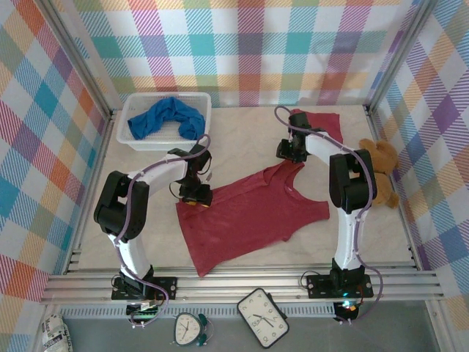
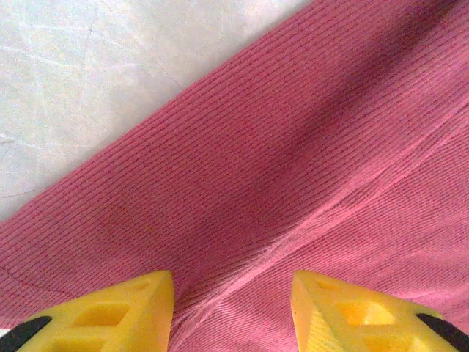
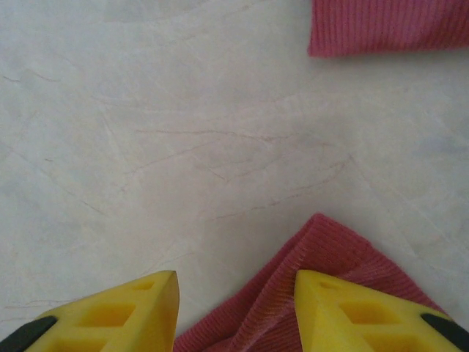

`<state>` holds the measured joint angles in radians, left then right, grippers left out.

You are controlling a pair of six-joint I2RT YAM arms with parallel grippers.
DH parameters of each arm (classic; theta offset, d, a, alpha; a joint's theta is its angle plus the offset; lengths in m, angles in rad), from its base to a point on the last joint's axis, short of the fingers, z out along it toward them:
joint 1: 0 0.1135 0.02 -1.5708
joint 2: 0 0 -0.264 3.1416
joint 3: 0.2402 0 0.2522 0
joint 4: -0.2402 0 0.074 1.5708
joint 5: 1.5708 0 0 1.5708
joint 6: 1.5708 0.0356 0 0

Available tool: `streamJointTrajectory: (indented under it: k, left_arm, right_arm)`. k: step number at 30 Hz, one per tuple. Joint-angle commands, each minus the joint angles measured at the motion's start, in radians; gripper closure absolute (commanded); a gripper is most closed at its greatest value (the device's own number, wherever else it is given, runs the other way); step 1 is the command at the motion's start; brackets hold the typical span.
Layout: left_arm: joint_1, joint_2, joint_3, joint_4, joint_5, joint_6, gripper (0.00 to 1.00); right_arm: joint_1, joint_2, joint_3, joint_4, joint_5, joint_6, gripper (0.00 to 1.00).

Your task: Fold and stack the tank tops

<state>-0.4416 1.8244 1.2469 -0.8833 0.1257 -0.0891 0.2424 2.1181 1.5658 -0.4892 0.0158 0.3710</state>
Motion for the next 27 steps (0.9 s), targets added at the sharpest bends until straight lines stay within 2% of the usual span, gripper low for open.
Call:
streamJointTrajectory:
  k: [1,7,10,14,17,22,27]
  left_arm:
    - [0.013,-0.009,-0.023,-0.003,-0.024,0.005,0.54]
    - [0.028,-0.001,-0.035,-0.013,-0.035,0.02,0.54]
    - [0.033,0.002,-0.045,-0.01,-0.031,0.025,0.54]
    - [0.043,0.007,-0.058,-0.008,-0.031,0.029,0.54]
    - [0.048,0.005,-0.066,-0.013,-0.033,0.032,0.55]
    - [0.055,-0.002,-0.08,-0.022,-0.033,0.036,0.55]
    - [0.07,-0.009,-0.093,-0.02,-0.021,0.04,0.56]
  right_arm:
    - [0.008,0.03,0.036,-0.056,0.025,0.034,0.55]
    - [0.008,0.068,0.063,-0.086,0.053,0.028,0.62]
    - [0.007,0.089,0.075,-0.095,0.061,0.022,0.71]
    - [0.007,0.094,0.063,-0.06,0.03,0.004,0.89]
    - [0.006,0.049,0.029,-0.007,0.013,0.005,0.95]
    - [-0.011,-0.074,-0.062,0.114,-0.029,0.028,0.99]
    - [-0.049,-0.211,-0.235,0.327,-0.124,0.089,1.0]
